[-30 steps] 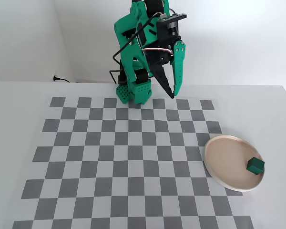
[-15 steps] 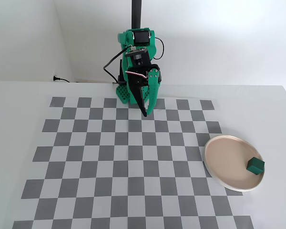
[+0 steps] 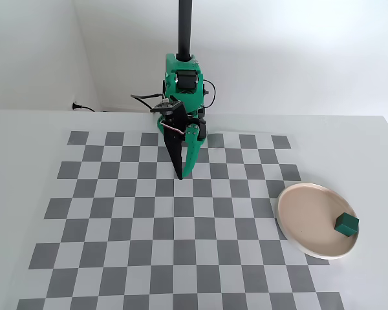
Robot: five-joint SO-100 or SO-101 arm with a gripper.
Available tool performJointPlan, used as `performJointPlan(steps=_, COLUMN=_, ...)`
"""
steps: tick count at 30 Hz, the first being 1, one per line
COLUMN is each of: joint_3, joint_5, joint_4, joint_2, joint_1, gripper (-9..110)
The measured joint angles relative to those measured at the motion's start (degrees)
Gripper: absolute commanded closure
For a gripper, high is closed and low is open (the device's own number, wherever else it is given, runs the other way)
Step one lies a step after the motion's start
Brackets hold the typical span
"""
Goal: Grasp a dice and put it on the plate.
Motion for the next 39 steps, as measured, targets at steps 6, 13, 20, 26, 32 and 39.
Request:
performJointPlan(steps=6, joint_3=6.94, joint_5=17.4, joint_4=-10.81, joint_2=0.0, joint_1=2.29, gripper=106)
performJointPlan(steps=13, joint_3=7.82, joint_5=33.22, joint_4=-9.76, joint_2=0.0, joint_1=2.55, gripper=106)
performJointPlan(steps=20, joint_3=7.82, joint_5=58.18, joint_4=-5.8, joint_2=0.0, joint_1=4.83, gripper=106)
performJointPlan(steps=26, joint_3=7.82, joint_5=61.88, joint_4=-0.79, joint_2=0.0, joint_1=5.01, gripper=106)
performJointPlan(steps=32, joint_3=7.82, joint_5=60.21, joint_4=-0.62, joint_2=0.0, joint_1=5.01, gripper=106)
performJointPlan(steps=39, joint_3=7.82, joint_5=59.41, joint_4=-0.62, joint_2=0.0, joint_1=5.01, gripper=106)
